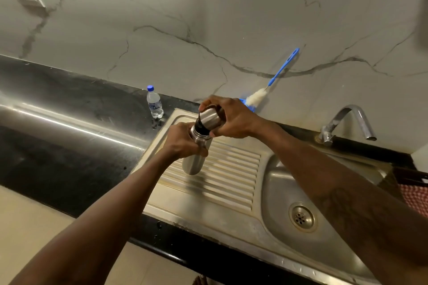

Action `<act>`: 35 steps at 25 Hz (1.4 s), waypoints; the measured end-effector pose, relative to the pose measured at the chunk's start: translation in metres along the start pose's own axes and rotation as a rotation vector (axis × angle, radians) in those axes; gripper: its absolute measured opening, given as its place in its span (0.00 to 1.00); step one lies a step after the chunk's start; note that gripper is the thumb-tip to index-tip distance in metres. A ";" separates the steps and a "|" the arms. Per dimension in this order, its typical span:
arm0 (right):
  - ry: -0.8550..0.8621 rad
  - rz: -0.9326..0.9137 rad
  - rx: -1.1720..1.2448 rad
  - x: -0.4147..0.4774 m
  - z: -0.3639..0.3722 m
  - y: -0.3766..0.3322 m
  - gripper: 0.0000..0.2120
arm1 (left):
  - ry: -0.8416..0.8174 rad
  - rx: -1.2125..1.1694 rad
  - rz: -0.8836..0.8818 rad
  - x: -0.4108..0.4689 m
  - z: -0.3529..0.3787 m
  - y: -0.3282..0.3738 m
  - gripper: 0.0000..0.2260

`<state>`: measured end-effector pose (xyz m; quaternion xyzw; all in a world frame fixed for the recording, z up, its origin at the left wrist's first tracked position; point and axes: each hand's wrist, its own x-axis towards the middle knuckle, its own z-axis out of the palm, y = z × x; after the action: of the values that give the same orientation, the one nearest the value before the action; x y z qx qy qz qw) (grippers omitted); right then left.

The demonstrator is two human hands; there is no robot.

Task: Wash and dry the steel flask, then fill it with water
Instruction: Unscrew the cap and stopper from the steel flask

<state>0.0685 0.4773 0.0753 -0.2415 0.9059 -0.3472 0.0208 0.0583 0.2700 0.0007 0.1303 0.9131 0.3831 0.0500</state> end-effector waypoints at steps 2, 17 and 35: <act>0.079 0.041 0.115 0.003 0.001 0.005 0.32 | 0.009 -0.040 -0.028 -0.004 -0.006 -0.007 0.23; 0.078 0.700 -0.170 -0.006 0.109 0.143 0.23 | 0.126 -0.202 -0.016 -0.010 -0.014 -0.032 0.25; 0.414 0.553 0.253 -0.001 0.058 0.118 0.29 | 0.075 -0.159 -0.083 0.023 0.015 -0.012 0.24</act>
<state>0.0317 0.5176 -0.0440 0.0923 0.8719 -0.4792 -0.0405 0.0368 0.2786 -0.0180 0.0733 0.8856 0.4568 0.0419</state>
